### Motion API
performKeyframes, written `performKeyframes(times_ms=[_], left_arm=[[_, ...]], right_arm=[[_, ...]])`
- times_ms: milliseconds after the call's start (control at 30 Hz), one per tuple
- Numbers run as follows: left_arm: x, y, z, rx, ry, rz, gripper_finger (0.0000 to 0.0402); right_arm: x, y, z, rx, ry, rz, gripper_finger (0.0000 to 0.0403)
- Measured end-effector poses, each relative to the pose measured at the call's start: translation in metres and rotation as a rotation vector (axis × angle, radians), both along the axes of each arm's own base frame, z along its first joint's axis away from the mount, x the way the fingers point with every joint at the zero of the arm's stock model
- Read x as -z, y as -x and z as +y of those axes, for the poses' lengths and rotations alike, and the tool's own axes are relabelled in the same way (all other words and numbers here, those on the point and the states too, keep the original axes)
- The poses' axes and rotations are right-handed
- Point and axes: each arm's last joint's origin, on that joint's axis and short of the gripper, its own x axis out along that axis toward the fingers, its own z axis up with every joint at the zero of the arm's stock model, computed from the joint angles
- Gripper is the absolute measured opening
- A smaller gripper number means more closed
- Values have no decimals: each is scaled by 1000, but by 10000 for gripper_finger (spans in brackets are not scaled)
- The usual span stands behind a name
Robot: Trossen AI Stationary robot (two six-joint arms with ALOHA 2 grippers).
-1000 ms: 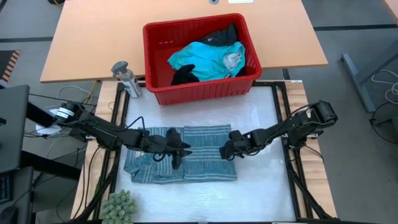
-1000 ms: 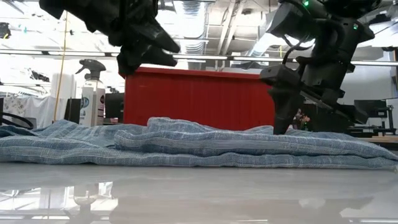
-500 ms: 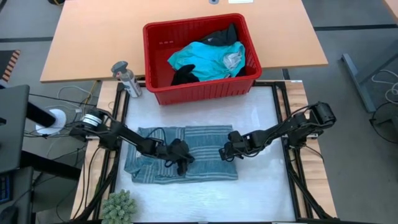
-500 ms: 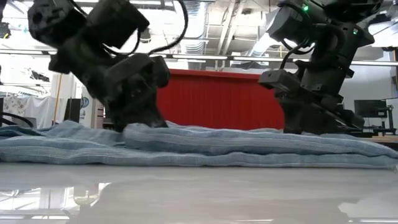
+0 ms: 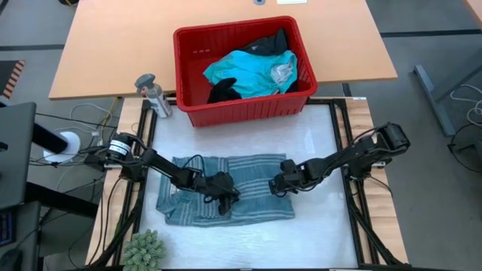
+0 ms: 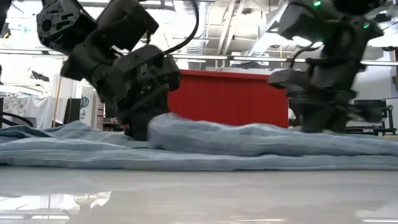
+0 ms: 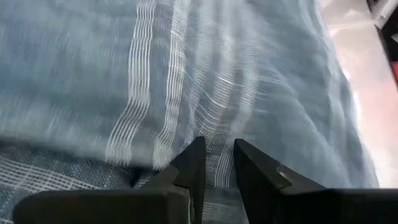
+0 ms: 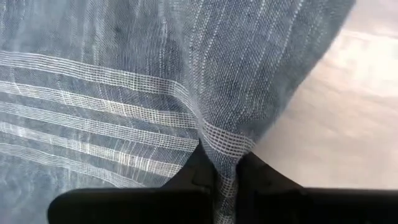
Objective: Fold Laundry from Bin
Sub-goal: Fold the patterned blue shirt
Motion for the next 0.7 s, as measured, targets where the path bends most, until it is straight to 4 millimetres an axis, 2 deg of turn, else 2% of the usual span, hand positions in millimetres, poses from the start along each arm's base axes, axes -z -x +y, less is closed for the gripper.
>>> performKeyframes(times_ms=[133,300,500,567,700], left_arm=[[-20,-14,-4,70,57,-43,63],[-65,-29,2,113,34,-84,47],[-114,-22,8,133,-47,14,27],[-120,-12,6,141,-96,64,19],[-111,3,-1,94,-226,186,4]], right_arm=[[-14,17,-1,28,24,51,44],[-32,36,-2,36,47,82,44],[-51,59,-3,55,71,99,44],[-56,64,-3,60,81,92,44],[-65,74,-3,57,87,78,44]])
